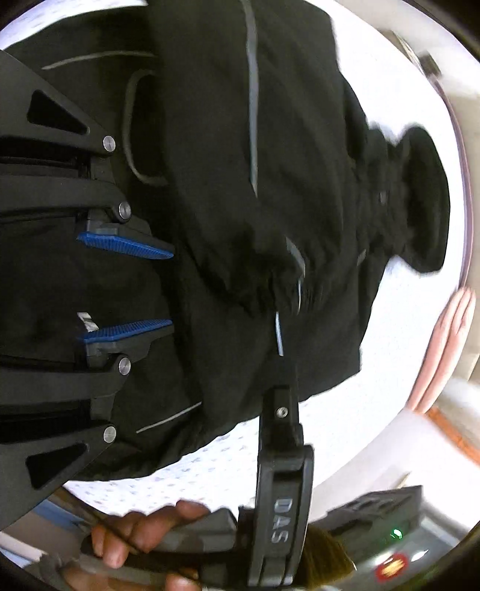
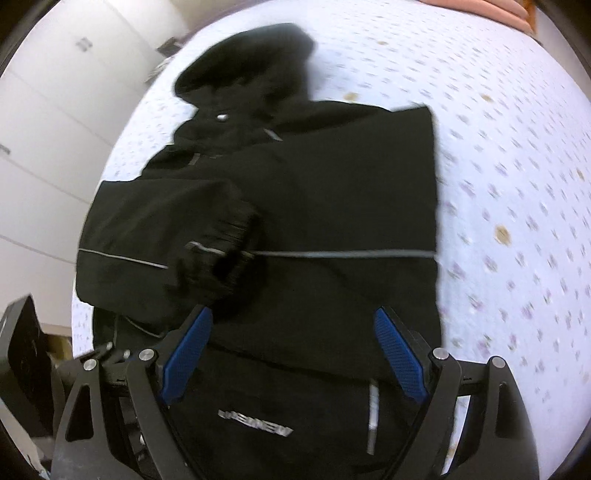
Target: Fold large clothes
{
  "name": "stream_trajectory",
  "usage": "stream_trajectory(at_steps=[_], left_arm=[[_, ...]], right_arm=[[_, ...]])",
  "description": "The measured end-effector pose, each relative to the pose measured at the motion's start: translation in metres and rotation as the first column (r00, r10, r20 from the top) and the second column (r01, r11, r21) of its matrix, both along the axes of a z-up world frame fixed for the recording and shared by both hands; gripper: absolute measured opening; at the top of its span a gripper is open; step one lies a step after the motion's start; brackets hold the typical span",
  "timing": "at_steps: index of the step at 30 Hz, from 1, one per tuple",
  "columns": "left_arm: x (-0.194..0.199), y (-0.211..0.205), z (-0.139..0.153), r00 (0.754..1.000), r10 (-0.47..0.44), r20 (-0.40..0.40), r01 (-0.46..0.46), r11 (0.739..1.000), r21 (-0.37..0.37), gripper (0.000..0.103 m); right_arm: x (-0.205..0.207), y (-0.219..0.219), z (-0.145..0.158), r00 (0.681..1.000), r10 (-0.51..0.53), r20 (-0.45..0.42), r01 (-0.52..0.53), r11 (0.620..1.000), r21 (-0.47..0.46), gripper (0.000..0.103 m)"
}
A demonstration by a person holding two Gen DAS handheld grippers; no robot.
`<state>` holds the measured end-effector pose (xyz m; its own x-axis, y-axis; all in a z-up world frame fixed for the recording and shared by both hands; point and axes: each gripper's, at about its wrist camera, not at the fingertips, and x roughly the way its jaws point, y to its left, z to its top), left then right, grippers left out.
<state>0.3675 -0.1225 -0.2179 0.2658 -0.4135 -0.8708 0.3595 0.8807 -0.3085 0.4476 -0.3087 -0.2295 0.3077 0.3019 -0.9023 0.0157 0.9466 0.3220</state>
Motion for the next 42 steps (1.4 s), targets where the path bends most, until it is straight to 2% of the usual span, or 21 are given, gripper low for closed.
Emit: stream_trajectory(at_steps=[3, 8, 10, 11, 13, 14, 15, 18, 22, 24, 26, 28, 29, 32, 34, 37, 42], left_arm=[[0.0, 0.032, 0.001, 0.995, 0.094, -0.034, -0.095, 0.995, -0.028, 0.035], [-0.001, 0.082, 0.003, 0.972, 0.234, -0.013, -0.234, 0.972, 0.012, 0.035], [-0.001, 0.096, 0.004, 0.963, 0.269, -0.014, -0.269, 0.963, 0.01, 0.035], [-0.001, 0.104, 0.004, 0.957, 0.291, -0.011, -0.29, 0.957, 0.014, 0.035], [0.002, 0.113, 0.004, 0.949, 0.315, 0.0, -0.315, 0.949, 0.028, 0.035], [0.003, 0.116, 0.006, 0.944, 0.33, 0.01, -0.331, 0.943, 0.037, 0.035], [0.005, 0.121, 0.008, 0.937, 0.348, 0.023, -0.349, 0.936, 0.044, 0.035], [0.013, 0.135, 0.022, 0.919, 0.388, 0.077, -0.392, 0.919, 0.047, 0.035], [0.028, 0.149, 0.049, 0.894, 0.412, 0.174, -0.427, 0.902, 0.058, 0.035], [0.038, 0.152, 0.056, 0.892, 0.408, 0.197, -0.426, 0.903, 0.056, 0.035], [0.052, 0.15, 0.055, 0.898, 0.389, 0.205, -0.41, 0.909, 0.07, 0.035], [0.066, 0.143, 0.043, 0.916, 0.356, 0.186, -0.378, 0.92, 0.102, 0.035], [0.073, 0.139, 0.036, 0.922, 0.348, 0.17, -0.37, 0.921, 0.12, 0.035], [0.097, 0.128, -0.017, 0.95, 0.309, 0.048, -0.312, 0.926, 0.213, 0.035], [0.103, 0.128, -0.04, 0.951, 0.309, 0.029, -0.307, 0.922, 0.237, 0.035], [0.105, 0.131, -0.045, 0.947, 0.319, 0.023, -0.316, 0.922, 0.221, 0.035], [0.1, 0.132, -0.04, 0.956, 0.289, 0.043, -0.292, 0.929, 0.228, 0.035]], right_arm=[[0.018, 0.022, -0.009, 1.0, 0.022, 0.003, -0.022, 0.999, 0.042, 0.089], [0.04, 0.042, -0.032, 0.999, 0.024, -0.022, -0.023, 0.998, 0.057, 0.084], [0.047, 0.048, -0.038, 0.999, 0.023, -0.027, -0.021, 0.996, 0.091, 0.077], [0.049, 0.052, -0.041, 0.999, 0.034, -0.033, -0.03, 0.993, 0.112, 0.066], [0.052, 0.059, -0.042, 0.998, 0.042, -0.042, -0.039, 0.996, 0.079, 0.061], [0.052, 0.062, -0.041, 0.998, 0.048, -0.033, -0.046, 0.997, 0.067, 0.054], [0.051, 0.063, -0.037, 0.998, 0.056, -0.018, -0.055, 0.996, 0.066, 0.042], [0.04, 0.068, -0.018, 0.996, 0.078, 0.029, -0.08, 0.996, 0.05, 0.028], [0.021, 0.058, 0.021, 0.99, 0.076, 0.116, -0.075, 0.997, -0.01, 0.025], [0.012, 0.041, 0.041, 0.987, 0.049, 0.154, -0.041, 0.998, -0.057, 0.025], [0.003, 0.012, 0.057, 0.982, -0.003, 0.186, 0.024, 0.994, -0.11, 0.025], [-0.001, -0.014, 0.059, 0.982, -0.04, 0.185, 0.067, 0.988, -0.141, 0.025], [-0.001, -0.026, 0.052, 0.985, -0.056, 0.163, 0.081, 0.985, -0.151, 0.025], [0.005, -0.044, 0.013, 0.995, -0.07, 0.077, 0.084, 0.977, -0.194, 0.025], [0.01, -0.048, -0.022, 0.997, -0.071, 0.009, 0.071, 0.979, -0.19, 0.026], [0.013, -0.05, -0.05, 0.997, -0.075, -0.019, 0.07, 0.981, -0.183, 0.032], [0.013, -0.052, -0.056, 0.996, -0.087, -0.019, 0.083, 0.98, -0.181, 0.034]])
